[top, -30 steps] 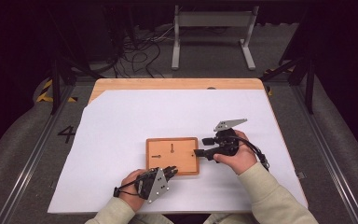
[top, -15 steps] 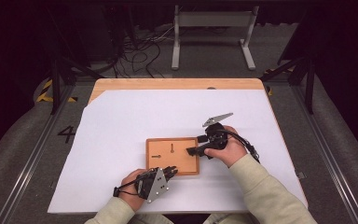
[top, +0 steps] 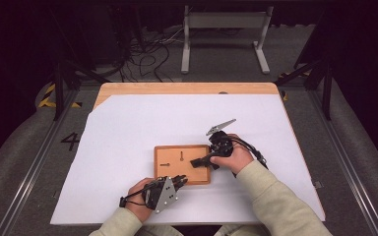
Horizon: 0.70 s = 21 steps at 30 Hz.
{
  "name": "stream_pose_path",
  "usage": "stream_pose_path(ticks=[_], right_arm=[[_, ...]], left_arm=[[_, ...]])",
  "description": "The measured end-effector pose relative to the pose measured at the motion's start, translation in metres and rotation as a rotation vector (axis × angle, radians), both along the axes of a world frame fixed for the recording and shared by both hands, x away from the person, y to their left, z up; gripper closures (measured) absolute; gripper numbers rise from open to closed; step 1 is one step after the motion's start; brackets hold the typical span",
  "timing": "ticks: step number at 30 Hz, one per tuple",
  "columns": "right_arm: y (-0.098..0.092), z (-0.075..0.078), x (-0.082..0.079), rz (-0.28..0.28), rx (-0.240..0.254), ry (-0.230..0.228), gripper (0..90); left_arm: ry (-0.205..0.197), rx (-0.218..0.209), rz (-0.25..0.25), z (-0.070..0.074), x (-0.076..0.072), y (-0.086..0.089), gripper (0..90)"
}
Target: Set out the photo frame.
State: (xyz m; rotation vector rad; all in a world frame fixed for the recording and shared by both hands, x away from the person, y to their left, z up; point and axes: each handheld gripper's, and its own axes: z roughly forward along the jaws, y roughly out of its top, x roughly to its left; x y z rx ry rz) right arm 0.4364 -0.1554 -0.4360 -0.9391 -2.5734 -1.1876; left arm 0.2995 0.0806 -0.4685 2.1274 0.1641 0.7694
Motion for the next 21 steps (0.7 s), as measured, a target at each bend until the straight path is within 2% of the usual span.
stream_pose_path(ticks=[4,8,10,13,15,17,19,20,21], right_arm=[[0.000,-0.001,0.001,0.007,0.004,0.015,29.0],[0.000,0.000,0.001,0.022,0.014,0.033,33.4],[0.000,0.001,0.000,0.032,0.025,0.047,36.0],[-0.001,0.002,0.000,0.041,0.023,0.035,36.9],[-0.001,0.003,-0.001,0.053,0.025,0.032,38.3],[-0.002,0.005,-0.002,0.064,0.023,0.025,39.2],[-0.002,0.006,-0.003,0.070,0.018,0.014,39.9],[-0.002,0.007,-0.004,0.073,0.018,0.010,40.3],[-0.002,0.008,-0.005,0.079,0.016,0.003,40.8]], left_arm=[[-0.010,0.010,-0.004,0.000,-0.001,0.001,83.7],[-0.003,0.007,-0.011,0.001,0.000,0.001,83.3],[0.010,0.003,-0.018,0.001,0.000,0.001,83.0],[0.049,0.000,-0.024,0.003,0.002,0.002,80.4],[0.083,0.002,-0.034,0.004,0.002,0.003,74.9],[0.083,0.003,-0.053,0.005,0.002,0.003,65.9],[0.133,-0.031,-0.083,0.010,0.002,0.007,55.7],[0.159,-0.060,-0.088,0.013,0.002,0.010,51.1],[0.167,-0.093,-0.099,0.018,0.003,0.014,47.8]])
